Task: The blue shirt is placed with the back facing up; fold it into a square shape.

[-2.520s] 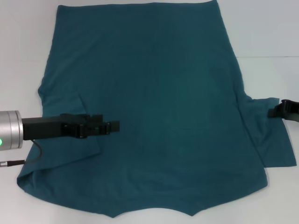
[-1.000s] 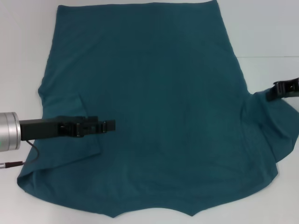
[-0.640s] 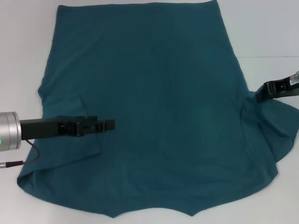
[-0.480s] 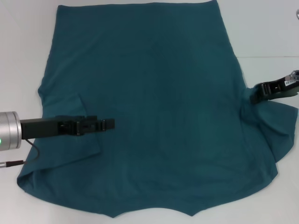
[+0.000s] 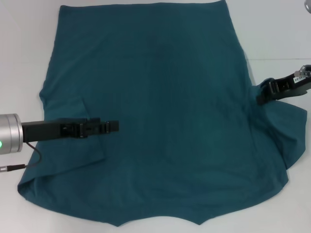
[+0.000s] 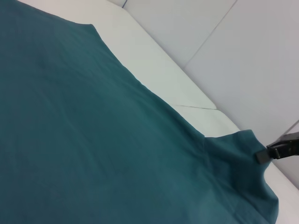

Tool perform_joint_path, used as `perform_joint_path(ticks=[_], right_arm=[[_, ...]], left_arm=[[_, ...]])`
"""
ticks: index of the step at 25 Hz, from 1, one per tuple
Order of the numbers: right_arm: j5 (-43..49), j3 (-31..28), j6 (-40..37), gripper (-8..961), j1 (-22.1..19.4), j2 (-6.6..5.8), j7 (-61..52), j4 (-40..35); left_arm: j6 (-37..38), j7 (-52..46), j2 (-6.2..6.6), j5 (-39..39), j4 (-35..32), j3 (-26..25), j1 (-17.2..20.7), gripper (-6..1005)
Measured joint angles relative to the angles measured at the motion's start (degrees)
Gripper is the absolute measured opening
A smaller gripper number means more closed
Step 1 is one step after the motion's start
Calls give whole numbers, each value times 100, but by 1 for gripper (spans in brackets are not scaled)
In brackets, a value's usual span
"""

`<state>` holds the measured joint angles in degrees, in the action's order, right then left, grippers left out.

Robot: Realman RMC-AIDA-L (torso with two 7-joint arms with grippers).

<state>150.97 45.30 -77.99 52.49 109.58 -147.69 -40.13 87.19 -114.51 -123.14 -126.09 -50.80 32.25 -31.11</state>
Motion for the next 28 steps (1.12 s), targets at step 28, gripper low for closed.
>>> perform_joint_path(ticks=[28], right_arm=[[-16,360,1354,12,317,341,-933,697]], left_arm=[[-263,27,-55,-4,0,26,28,824]])
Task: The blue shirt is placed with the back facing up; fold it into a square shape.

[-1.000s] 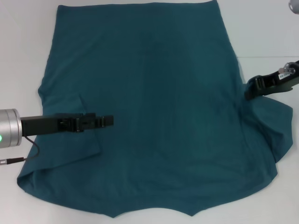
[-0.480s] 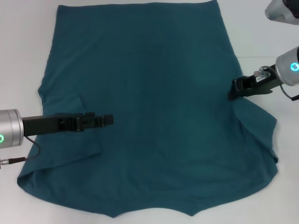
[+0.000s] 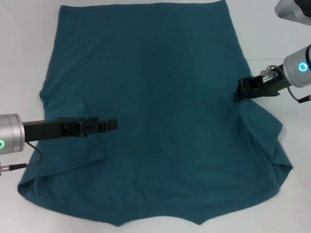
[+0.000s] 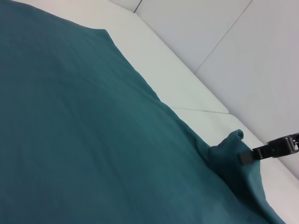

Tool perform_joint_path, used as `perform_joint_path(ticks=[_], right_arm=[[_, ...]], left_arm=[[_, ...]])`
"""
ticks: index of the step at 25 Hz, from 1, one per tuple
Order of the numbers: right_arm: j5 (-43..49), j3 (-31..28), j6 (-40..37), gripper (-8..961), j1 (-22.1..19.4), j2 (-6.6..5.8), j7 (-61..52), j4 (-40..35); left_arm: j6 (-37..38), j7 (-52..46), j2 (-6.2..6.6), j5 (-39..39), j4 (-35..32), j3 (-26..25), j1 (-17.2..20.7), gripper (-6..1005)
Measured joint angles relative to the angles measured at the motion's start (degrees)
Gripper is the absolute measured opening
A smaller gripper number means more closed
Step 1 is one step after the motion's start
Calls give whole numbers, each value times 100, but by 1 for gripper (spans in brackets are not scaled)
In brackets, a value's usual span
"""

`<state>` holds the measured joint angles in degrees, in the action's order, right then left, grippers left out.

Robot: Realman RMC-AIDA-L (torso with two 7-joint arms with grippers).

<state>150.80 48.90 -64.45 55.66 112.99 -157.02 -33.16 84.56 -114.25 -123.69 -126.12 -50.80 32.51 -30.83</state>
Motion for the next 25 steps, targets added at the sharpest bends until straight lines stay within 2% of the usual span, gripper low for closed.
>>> perform_joint_path(ticks=[8,13,25], right_arm=[[-25,-469,145,12,-32,-15,-77,52],[-25,-570,281,12,-43,4,-80,89],[-257,-801,517,11,-125,-56,-143,197]], left_arm=[[-51,5,-16,-5,0,53,-2,824],[-72,8,-15,-9,0,53,-2,824],[-119,15,-14,-9,0,56,-12,824]])
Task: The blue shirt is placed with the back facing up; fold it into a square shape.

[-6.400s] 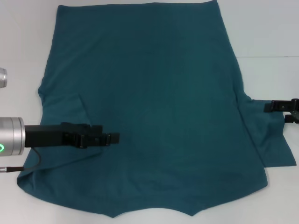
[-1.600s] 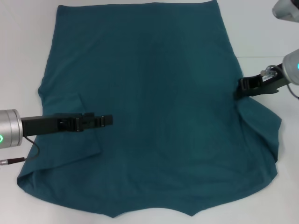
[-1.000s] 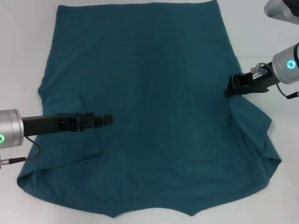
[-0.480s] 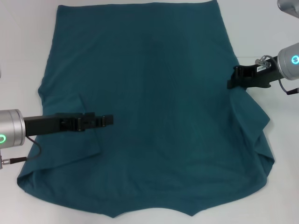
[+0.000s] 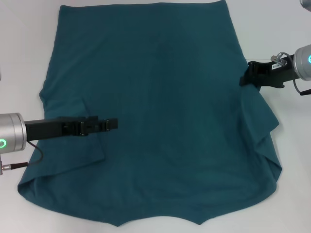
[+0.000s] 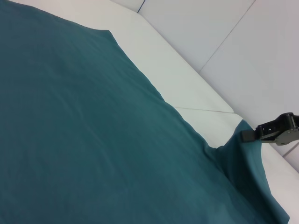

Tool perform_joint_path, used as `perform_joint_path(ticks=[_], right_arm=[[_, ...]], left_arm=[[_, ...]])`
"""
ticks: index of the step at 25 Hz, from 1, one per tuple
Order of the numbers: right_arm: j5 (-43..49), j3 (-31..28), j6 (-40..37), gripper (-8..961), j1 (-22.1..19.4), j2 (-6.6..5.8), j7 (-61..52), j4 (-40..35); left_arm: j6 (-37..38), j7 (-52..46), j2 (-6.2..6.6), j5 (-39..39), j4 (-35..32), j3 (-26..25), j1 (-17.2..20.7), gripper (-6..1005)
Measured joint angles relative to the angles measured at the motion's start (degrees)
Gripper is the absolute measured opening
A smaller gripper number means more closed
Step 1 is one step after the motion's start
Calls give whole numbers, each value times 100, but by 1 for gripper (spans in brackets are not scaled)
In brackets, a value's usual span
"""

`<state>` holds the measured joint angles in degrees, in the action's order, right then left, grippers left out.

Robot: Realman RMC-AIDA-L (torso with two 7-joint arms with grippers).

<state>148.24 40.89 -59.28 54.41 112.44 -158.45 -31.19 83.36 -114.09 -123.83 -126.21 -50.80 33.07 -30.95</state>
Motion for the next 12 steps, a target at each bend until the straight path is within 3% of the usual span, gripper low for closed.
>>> perform_joint_path(ticks=[12], right_arm=[[-37,417,-113,11,55,6,26,18]], left_arm=[[-61,10,0,1,0,16,10,823]])
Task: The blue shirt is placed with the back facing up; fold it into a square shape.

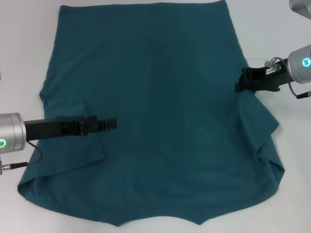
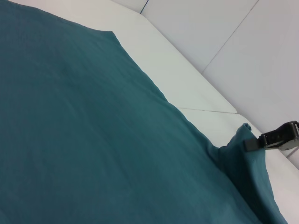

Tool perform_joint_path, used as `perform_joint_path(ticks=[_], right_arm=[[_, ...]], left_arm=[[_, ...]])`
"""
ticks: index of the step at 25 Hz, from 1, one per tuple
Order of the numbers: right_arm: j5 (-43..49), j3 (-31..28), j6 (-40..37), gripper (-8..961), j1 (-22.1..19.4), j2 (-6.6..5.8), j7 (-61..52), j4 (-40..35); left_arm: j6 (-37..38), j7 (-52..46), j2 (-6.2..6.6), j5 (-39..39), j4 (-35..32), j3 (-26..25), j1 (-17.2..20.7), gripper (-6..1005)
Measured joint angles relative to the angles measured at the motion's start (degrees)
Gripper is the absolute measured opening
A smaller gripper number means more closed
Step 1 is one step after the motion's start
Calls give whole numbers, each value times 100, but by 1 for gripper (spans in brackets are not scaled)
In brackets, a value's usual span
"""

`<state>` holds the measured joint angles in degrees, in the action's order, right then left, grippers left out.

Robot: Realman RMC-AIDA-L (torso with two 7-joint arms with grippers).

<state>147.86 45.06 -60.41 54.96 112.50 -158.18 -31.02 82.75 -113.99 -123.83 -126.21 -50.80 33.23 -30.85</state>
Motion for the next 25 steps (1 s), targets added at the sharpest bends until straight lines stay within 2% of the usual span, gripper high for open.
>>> perform_joint_path(ticks=[5,10,15,23,25], right_arm=[[-12,30,-36,12,43,24,47,0],[-95,50,34,115,84,46,78,74],[-154,46,92,352,119,82,126,130],[-298,68,137,475,129,112,139,190],[-476,65,128,472,111,113,228,211]], left_arm=[[-6,0,0,0,0,0,0,823],[-46,0,0,0,21,11,0,823],[-92,0,0,0,30,86,8,823],[-157,0,0,0,45,144,19,823],[-157,0,0,0,45,143,19,823]])
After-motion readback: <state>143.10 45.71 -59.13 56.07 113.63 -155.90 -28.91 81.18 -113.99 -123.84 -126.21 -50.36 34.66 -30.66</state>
